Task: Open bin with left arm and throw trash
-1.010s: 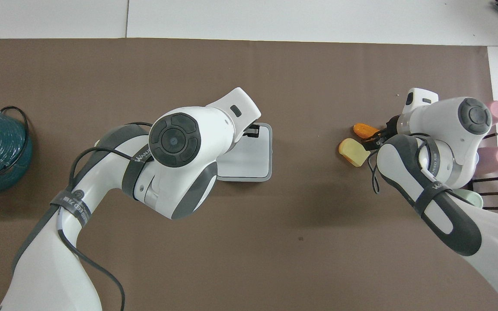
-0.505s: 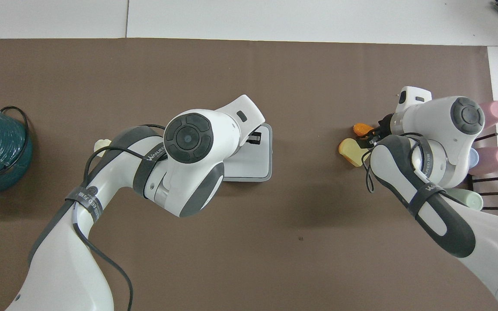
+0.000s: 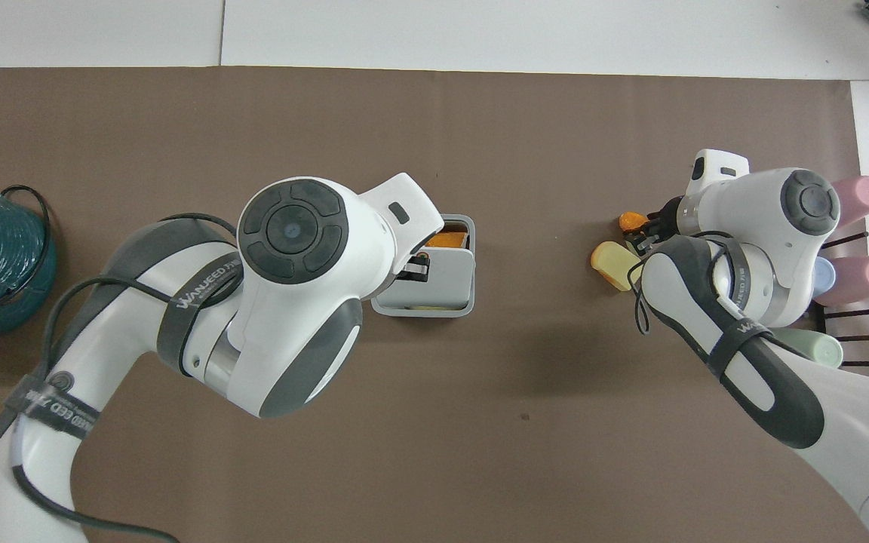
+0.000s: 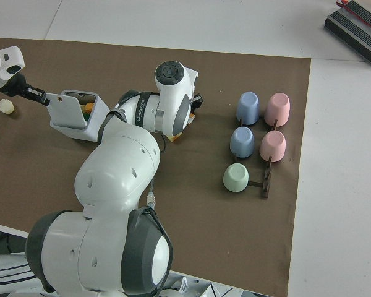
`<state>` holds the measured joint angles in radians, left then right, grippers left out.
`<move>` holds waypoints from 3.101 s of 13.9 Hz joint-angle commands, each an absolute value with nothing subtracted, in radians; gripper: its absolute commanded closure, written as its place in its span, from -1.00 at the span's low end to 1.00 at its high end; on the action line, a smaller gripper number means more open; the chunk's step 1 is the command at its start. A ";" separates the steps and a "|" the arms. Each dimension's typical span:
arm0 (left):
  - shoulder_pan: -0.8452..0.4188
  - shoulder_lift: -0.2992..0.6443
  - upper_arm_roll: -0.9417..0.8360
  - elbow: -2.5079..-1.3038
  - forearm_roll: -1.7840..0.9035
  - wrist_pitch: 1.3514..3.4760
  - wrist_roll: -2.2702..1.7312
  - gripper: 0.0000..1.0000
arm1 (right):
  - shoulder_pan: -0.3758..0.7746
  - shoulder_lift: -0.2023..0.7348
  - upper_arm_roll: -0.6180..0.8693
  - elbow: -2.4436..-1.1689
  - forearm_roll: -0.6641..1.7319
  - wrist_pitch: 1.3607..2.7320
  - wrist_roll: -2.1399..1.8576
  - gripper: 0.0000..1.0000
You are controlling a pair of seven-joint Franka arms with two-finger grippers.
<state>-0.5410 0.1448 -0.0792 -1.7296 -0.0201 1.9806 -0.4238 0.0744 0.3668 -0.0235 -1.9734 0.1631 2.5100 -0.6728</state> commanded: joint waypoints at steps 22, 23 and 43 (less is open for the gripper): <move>-0.034 0.058 -0.071 -2.216 -0.025 2.505 0.005 -1.00 | 0.282 0.325 0.262 -1.713 0.357 2.349 0.633 1.00; -0.034 0.086 -0.071 -2.230 -0.025 2.546 0.005 -1.00 | 0.284 0.324 0.262 -1.724 0.357 2.350 0.641 1.00; -0.055 0.130 -0.078 -2.200 -0.023 2.700 -0.015 1.00 | 0.048 0.258 0.249 -1.788 0.117 2.295 0.363 -1.00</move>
<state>-0.0467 0.1450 -0.0757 -2.2320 -0.0198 2.7027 -0.0158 0.1042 0.2848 0.2381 -1.7338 0.1365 2.3106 0.4704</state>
